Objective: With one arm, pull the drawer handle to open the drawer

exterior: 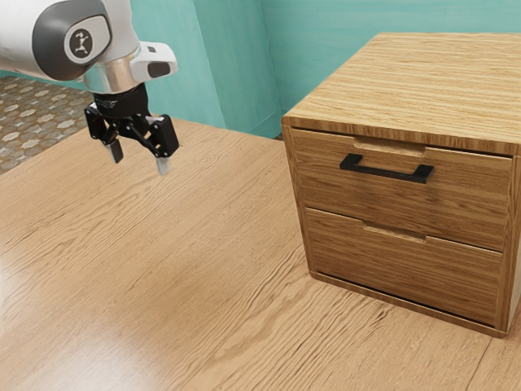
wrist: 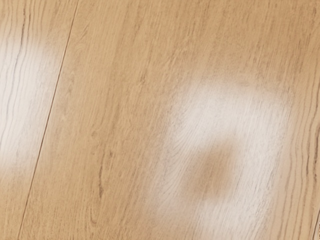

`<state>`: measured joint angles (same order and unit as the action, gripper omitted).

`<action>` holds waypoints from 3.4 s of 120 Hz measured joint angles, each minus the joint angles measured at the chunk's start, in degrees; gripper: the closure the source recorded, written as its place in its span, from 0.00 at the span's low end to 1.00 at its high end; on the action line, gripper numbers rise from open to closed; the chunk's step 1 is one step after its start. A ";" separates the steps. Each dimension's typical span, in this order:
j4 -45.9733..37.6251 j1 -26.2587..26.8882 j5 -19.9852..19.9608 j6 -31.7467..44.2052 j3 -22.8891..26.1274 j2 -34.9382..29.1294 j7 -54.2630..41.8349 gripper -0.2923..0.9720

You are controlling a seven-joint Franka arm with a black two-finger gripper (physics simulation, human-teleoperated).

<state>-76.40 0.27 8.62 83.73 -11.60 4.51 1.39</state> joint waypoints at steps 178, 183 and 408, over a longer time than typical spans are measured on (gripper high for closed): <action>-29.48 35.65 -6.86 13.35 0.93 -22.92 -46.68 0.23; -30.88 36.90 -6.83 14.31 0.39 -23.88 -47.83 0.23; -13.97 31.59 -7.19 27.03 -0.27 -7.24 -69.34 0.23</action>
<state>-90.37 31.86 1.42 110.76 -11.87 -2.72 -67.95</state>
